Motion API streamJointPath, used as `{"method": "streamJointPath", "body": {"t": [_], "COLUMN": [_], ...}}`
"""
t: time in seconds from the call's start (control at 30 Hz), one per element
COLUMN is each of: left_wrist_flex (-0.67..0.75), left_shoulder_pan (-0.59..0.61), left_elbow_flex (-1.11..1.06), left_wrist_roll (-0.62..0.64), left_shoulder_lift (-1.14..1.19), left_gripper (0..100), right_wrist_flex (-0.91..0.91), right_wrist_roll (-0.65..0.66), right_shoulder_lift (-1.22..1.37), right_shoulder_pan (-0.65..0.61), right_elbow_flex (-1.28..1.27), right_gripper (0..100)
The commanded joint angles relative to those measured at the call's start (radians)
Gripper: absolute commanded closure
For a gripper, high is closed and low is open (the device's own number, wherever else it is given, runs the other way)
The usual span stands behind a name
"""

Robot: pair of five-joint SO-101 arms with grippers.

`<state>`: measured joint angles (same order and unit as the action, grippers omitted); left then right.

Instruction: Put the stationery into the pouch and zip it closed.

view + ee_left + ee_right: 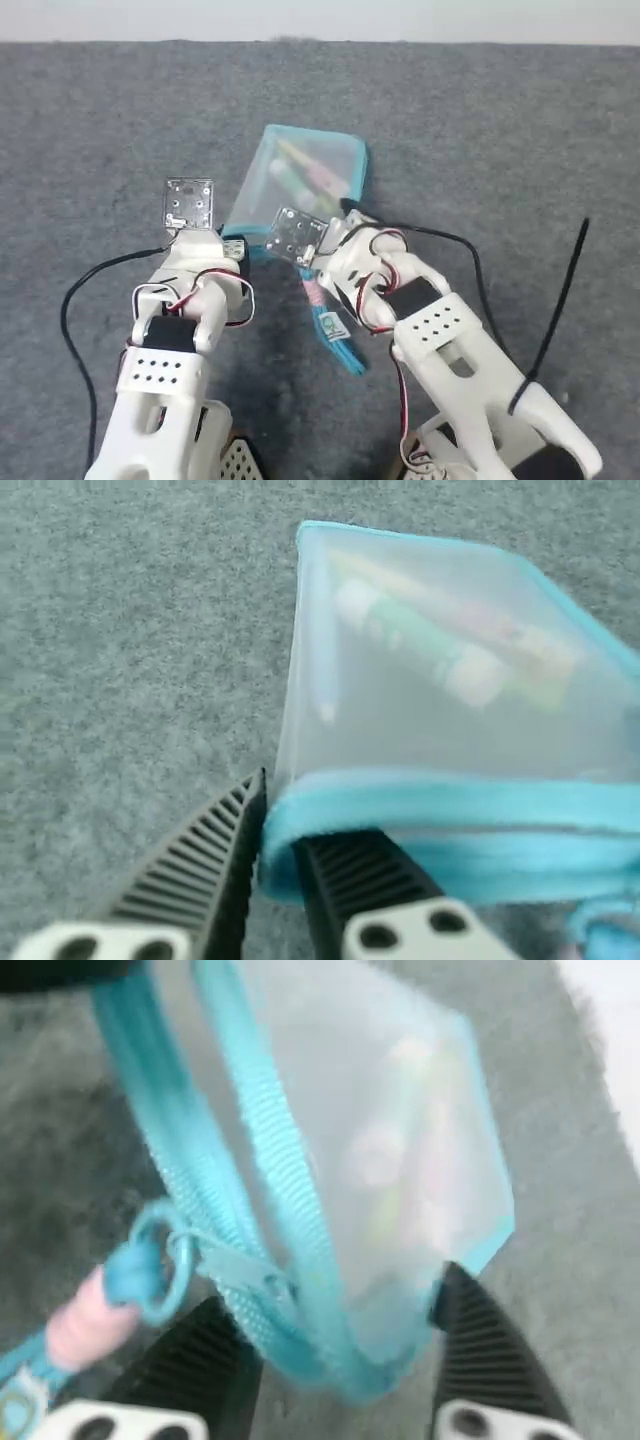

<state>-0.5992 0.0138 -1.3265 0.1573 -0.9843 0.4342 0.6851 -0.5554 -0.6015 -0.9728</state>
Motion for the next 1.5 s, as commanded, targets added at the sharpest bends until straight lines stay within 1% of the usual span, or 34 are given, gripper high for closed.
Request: {"method": "streamJointPath", "body": {"t": [0.0, 0.1, 0.17, 0.2, 0.33, 0.4, 0.47, 0.53, 0.63, 0.7, 0.8, 0.9, 0.97, 1.03, 1.13, 1.2, 1.27, 1.37, 1.47], "left_wrist_flex": [-0.011, -0.011, -0.011, -0.011, -0.011, -0.012, -0.057, -0.126, -0.204, -0.247, -0.278, -0.302, -0.328, -0.342, -0.336, -0.313, -0.276, -0.235, -0.224], "left_shoulder_pan": [-0.006, -0.006, -0.006, -0.006, -0.006, -0.006, -0.006, -0.006, -0.003, -0.003, -0.006, -0.009, -0.060, -0.137, -0.252, -0.299, -0.330, -0.333, -0.331], "left_elbow_flex": [0.097, 0.097, 0.096, 0.096, 0.101, 0.113, 0.131, 0.153, 0.153, 0.134, 0.081, 0.033, 0.002, -0.039, -0.101, -0.131, -0.165, -0.194, -0.197], "left_wrist_roll": [-0.009, -0.009, -0.009, -0.009, -0.011, -0.012, -0.015, -0.035, -0.048, -0.049, -0.058, -0.058, -0.057, -0.057, -0.054, -0.052, -0.052, -0.052, -0.052], "left_shoulder_lift": [-0.034, -0.034, -0.034, -0.034, -0.041, -0.043, -0.068, -0.124, -0.258, -0.354, -0.496, -0.614, -0.675, -0.712, -0.721, -0.721, -0.721, -0.721, -0.721], "left_gripper": [99, 99, 99, 99, 99, 97, 93, 91, 91, 91, 91, 91, 89, 84, 76, 74, 75, 75, 75], "right_wrist_flex": [-0.047, -0.036, -0.031, -0.019, 0.065, 0.101, 0.120, 0.127, 0.128, 0.159, 0.223, 0.257, 0.265, 0.271, 0.318, 0.377, 0.440, 0.507, 0.570], "right_wrist_roll": [0.037, 0.048, 0.020, -0.003, -0.109, -0.172, -0.232, -0.276, -0.338, -0.348, -0.353, -0.405, -0.433, -0.448, -0.471, -0.471, -0.471, -0.468, -0.465], "right_shoulder_lift": [0.001, 0.001, 0.001, 0.001, 0.001, 0.001, 0.001, 0.001, 0.002, 0.008, 0.067, 0.163, 0.213, 0.240, 0.242, 0.242, 0.242, 0.240, 0.240], "right_shoulder_pan": [-0.036, -0.047, -0.038, -0.028, 0.041, 0.088, 0.124, 0.153, 0.177, 0.182, 0.182, 0.182, 0.179, 0.174, 0.173, 0.173, 0.170, 0.133, 0.079], "right_elbow_flex": [0.063, 0.057, 0.052, 0.051, 0.081, 0.103, 0.115, 0.121, 0.132, 0.153, 0.226, 0.305, 0.361, 0.411, 0.460, 0.491, 0.509, 0.509, 0.509], "right_gripper": [88.7, 99.8, 98.1, 99.5, 99.3, 99.3, 99.3, 99.3, 99.3, 99.3, 99.3, 99.3, 99.3, 99.3, 99.3, 99.3, 99.3, 99.3, 99.3]}}
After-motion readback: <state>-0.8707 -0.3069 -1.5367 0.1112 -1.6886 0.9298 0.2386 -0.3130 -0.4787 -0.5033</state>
